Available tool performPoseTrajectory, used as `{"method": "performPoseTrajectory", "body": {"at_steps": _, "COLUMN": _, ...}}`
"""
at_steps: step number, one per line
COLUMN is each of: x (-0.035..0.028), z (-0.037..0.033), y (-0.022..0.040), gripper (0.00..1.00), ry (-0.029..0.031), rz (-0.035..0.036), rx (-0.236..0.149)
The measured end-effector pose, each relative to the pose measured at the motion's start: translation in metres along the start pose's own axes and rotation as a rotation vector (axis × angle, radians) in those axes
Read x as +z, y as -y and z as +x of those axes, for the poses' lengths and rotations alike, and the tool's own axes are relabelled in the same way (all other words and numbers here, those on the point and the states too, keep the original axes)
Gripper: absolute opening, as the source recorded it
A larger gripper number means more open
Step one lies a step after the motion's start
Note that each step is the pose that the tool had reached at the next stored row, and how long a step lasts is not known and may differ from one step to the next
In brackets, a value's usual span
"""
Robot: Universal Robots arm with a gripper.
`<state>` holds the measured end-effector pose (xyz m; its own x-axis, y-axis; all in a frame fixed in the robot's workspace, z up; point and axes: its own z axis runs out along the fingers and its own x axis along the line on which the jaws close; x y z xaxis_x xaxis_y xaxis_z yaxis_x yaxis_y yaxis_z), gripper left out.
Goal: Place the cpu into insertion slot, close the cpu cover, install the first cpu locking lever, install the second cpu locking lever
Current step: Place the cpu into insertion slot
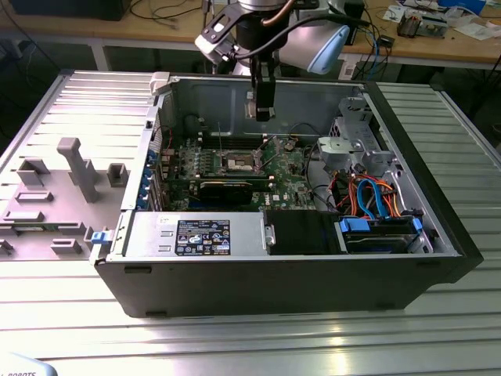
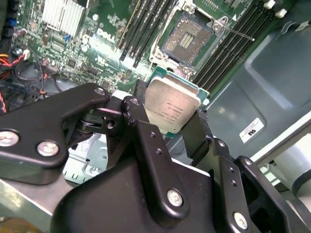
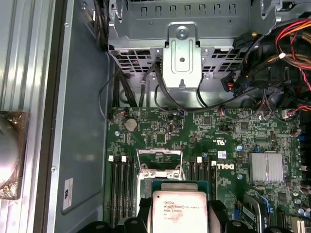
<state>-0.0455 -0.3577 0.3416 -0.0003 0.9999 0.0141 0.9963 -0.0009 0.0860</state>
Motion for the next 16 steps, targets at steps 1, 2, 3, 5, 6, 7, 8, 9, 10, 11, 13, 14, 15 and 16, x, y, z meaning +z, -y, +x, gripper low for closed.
{"method": "performPoseTrajectory", "body": {"at_steps": 1, "x": 0.0018, "z": 0.0000, "y": 0.0015, "gripper": 0.54, "ry": 0.0004, "rz": -0.0001, "rx": 0.003}}
{"method": "performPoseTrajectory", "body": {"at_steps": 2, "x": 0.0024, "z": 0.0000, "y": 0.0027, "gripper": 0.54, "ry": 0.0007, "rz": -0.0001, "rx": 0.003}}
{"method": "performPoseTrajectory", "body": {"at_steps": 3, "x": 0.0024, "z": 0.0000, "y": 0.0028, "gripper": 0.54, "ry": 0.0007, "rz": -0.0001, "rx": 0.003}}
{"method": "performPoseTrajectory", "body": {"at_steps": 5, "x": 0.0025, "z": 0.0000, "y": 0.0028, "gripper": 0.54, "ry": 0.0005, "rz": -0.0003, "rx": 0.003}}
{"method": "performPoseTrajectory", "body": {"at_steps": 6, "x": 0.0025, "z": 0.0000, "y": 0.0028, "gripper": 0.54, "ry": 0.0005, "rz": -0.0003, "rx": 0.003}}
{"method": "performPoseTrajectory", "body": {"at_steps": 7, "x": 0.0030, "z": 0.0000, "y": 0.0029, "gripper": 0.54, "ry": 0.0003, "rz": -0.0005, "rx": 0.003}}
{"method": "performPoseTrajectory", "body": {"at_steps": 8, "x": 0.0041, "z": -0.0001, "y": 0.0031, "gripper": 0.54, "ry": 0.0002, "rz": -0.0008, "rx": 0.003}}
{"method": "performPoseTrajectory", "body": {"at_steps": 9, "x": 0.0055, "z": -0.0001, "y": 0.0036, "gripper": 0.54, "ry": 0.0004, "rz": -0.0009, "rx": 0.003}}
{"method": "performPoseTrajectory", "body": {"at_steps": 10, "x": 0.0081, "z": -0.0001, "y": 0.0041, "gripper": 0.54, "ry": 0.0004, "rz": -0.0011, "rx": 0.001}}
{"method": "performPoseTrajectory", "body": {"at_steps": 11, "x": 0.0099, "z": -0.0001, "y": 0.0048, "gripper": 0.54, "ry": 0.0001, "rz": -0.0012, "rx": 0.000}}
{"method": "performPoseTrajectory", "body": {"at_steps": 13, "x": 0.0138, "z": -0.0001, "y": 0.0070, "gripper": 0.54, "ry": 0.0000, "rz": -0.0010, "rx": -0.003}}
{"method": "performPoseTrajectory", "body": {"at_steps": 14, "x": 0.0166, "z": 0.0001, "y": 0.0086, "gripper": 0.54, "ry": -0.0002, "rz": -0.0010, "rx": -0.005}}
{"method": "performPoseTrajectory", "body": {"at_steps": 15, "x": 0.0206, "z": 0.0006, "y": 0.0110, "gripper": 0.54, "ry": -0.0007, "rz": -0.0010, "rx": -0.009}}
{"method": "performPoseTrajectory", "body": {"at_steps": 16, "x": 0.0227, "z": 0.0012, "y": 0.0126, "gripper": 0.54, "ry": -0.0008, "rz": -0.0010, "rx": -0.011}}
